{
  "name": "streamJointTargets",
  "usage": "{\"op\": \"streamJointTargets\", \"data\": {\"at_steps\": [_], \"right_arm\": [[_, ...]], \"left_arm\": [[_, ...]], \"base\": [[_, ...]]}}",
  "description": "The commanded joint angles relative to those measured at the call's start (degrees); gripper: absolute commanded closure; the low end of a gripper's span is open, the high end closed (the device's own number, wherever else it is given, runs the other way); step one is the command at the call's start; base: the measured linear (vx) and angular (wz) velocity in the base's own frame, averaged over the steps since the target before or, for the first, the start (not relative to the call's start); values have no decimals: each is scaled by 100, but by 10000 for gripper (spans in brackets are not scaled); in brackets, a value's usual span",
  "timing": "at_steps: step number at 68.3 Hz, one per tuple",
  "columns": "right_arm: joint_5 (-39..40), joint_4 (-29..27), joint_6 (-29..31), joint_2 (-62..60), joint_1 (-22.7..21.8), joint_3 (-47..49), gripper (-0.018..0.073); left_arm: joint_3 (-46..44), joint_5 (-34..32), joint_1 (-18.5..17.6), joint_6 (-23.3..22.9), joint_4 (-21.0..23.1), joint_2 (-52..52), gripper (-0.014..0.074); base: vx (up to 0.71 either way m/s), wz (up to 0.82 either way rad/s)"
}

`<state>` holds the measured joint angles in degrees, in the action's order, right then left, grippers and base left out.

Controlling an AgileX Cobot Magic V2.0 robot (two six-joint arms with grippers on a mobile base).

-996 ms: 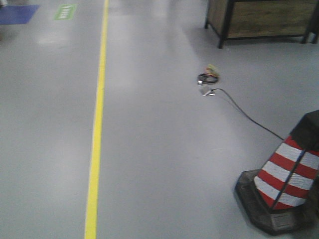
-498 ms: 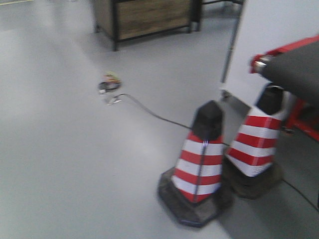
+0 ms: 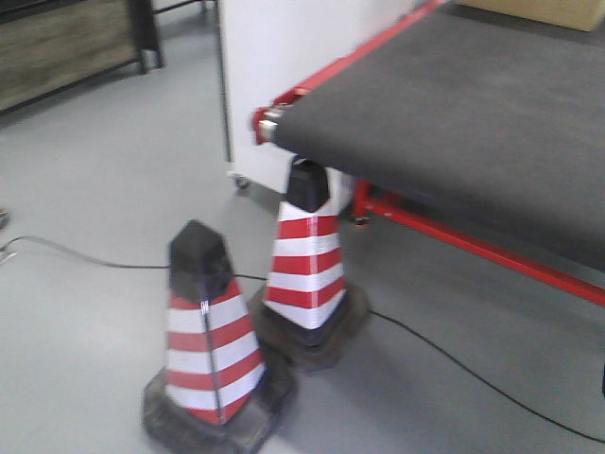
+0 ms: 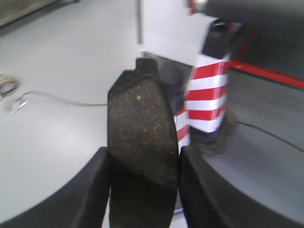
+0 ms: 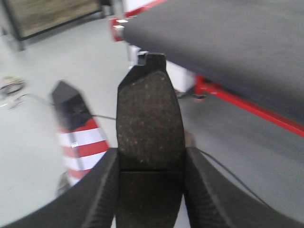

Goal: Move and align brake pads A on conveyor
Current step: 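Drive along the yellow floor line past the striped cones, then drive up to the black belt conveyor holding both pads above it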

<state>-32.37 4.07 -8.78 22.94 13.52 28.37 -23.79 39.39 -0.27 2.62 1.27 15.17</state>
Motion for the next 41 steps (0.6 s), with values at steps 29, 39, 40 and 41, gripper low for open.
{"op": "streamJointTargets", "data": {"at_steps": [29,39,40,41], "right_arm": [[543,67,30,42,-22,172,564],[543,67,30,42,-22,172,564],[543,67,30,42,-22,172,564],[543,67,30,42,-22,172,564]], "left_arm": [[-159,-509,-26,-21,41,40,602],[-159,-509,-26,-21,41,40,602],[-159,-509,-26,-21,41,40,602],[-159,-509,-26,-21,41,40,602]], "base": [[15,-76],[7,-71],[4,-66],[4,-66]]}}
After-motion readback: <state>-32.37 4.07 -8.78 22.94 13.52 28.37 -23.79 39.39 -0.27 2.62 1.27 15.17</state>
